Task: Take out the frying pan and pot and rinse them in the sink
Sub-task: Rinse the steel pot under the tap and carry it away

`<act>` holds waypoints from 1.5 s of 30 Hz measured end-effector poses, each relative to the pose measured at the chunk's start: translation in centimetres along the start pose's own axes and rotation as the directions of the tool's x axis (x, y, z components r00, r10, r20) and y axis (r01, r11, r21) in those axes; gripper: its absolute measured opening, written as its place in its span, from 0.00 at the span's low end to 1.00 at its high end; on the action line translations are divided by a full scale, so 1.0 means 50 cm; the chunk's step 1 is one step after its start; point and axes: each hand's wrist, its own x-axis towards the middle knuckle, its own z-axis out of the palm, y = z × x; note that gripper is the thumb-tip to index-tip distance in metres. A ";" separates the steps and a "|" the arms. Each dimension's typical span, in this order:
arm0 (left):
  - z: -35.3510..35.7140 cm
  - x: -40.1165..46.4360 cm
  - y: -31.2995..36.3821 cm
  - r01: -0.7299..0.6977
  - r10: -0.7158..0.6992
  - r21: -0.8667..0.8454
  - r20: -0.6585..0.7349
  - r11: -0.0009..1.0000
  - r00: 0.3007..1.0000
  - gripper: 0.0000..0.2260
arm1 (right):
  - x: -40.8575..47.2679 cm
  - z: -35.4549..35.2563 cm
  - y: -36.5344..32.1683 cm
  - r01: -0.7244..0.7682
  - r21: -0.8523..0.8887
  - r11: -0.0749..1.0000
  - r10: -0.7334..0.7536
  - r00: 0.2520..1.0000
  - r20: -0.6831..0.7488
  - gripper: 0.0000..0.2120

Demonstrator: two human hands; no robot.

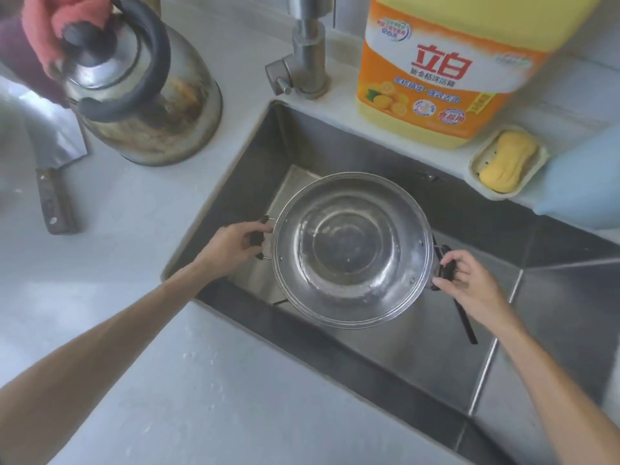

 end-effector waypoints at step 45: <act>0.038 -0.769 1.125 -0.650 0.954 -0.698 0.215 0.300 0.210 0.09 | -1.549 -0.419 -0.183 0.240 0.232 0.943 0.174 0.238 -0.955 0.12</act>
